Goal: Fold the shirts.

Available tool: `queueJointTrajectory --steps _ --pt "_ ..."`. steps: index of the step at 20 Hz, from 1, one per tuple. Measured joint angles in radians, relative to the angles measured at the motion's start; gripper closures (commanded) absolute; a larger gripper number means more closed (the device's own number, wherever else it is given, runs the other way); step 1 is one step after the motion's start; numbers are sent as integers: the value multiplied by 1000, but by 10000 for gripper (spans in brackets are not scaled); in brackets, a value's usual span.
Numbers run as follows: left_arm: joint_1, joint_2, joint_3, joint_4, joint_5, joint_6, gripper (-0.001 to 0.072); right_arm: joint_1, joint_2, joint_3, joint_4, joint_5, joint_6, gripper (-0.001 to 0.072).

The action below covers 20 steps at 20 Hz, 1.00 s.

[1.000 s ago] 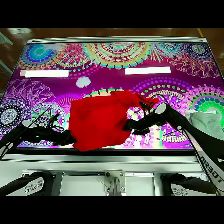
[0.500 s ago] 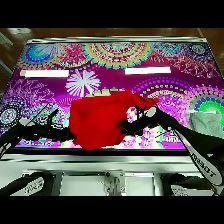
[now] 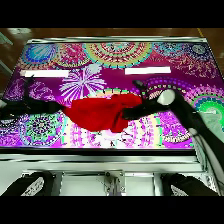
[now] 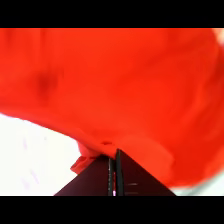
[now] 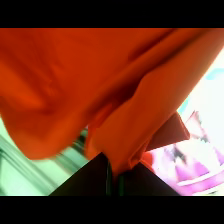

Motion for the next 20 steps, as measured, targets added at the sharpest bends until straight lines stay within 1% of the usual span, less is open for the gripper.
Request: queueJointTrajectory --steps 2,4,6,8,12,15,20 --pt "33 89 193 2 32 -43 672 0 116 163 -105 8 24 650" --pt "67 156 381 3 88 -99 672 0 208 336 -177 4 47 651" --pt "89 194 545 3 132 -140 672 0 267 493 -227 -14 63 651" --pt "100 213 662 3 155 -179 672 0 298 607 -260 -15 88 650" --pt "109 230 767 29 158 -216 673 0 323 713 -302 16 119 650" --pt "112 232 791 116 97 -239 672 0 328 739 -349 35 128 651" --pt "112 250 803 270 17 -261 672 0 332 751 -401 5 153 651"
